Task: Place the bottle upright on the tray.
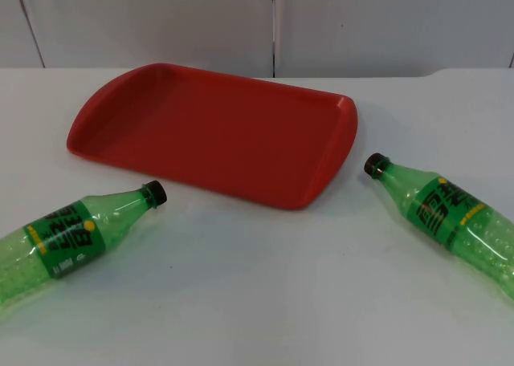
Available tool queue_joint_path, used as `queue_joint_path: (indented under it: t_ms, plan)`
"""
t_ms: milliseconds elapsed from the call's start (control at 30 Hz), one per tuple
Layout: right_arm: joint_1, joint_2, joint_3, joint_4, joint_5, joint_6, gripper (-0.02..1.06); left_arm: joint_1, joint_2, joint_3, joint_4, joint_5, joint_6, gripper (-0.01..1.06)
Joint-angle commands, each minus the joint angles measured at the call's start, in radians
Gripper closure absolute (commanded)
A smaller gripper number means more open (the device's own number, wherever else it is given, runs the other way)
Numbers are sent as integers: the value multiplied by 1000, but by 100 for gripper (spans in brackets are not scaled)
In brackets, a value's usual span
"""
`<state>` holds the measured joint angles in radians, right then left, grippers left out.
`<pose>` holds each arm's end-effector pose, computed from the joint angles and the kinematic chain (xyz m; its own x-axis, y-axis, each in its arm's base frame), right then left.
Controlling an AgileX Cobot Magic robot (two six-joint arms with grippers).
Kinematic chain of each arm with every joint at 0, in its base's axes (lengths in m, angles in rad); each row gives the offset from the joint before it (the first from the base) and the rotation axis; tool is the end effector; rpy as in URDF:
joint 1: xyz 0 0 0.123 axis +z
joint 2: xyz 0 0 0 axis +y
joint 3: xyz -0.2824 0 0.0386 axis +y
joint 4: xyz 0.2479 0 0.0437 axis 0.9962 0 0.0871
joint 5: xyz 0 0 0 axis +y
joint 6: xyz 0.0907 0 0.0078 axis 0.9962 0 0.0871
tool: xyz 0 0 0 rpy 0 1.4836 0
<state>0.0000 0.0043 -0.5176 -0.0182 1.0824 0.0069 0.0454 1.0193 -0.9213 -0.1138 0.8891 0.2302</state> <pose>-0.0071 -0.0015 0.2803 -0.4634 -0.0016 -0.8861 0.0135 0.9999 -0.0089 0.1926 0.0007 0.3321 -0.7692 0.1223 -0.6272 0.1327 0.9907 0.0304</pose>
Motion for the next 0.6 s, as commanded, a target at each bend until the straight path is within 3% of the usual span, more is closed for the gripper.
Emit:
queue_joint_path:
  t_ms: [0, 233, 433, 567]
  plan:
    - [-5, -4, 3, 0, -4, 4, 23, 3, 27, -23, -25, 3, 36, 0]
    - [-5, -4, 3, 0, -4, 4, 23, 3, 137, -73, -60, 3, 113, 0]
    - [-5, -4, 3, 0, -4, 4, 23, -1, 265, -91, -190, 11, 385, 0]
    - [-5, -4, 3, 0, -4, 4, 23, -37, 335, -91, -190, 11, 470, 0]
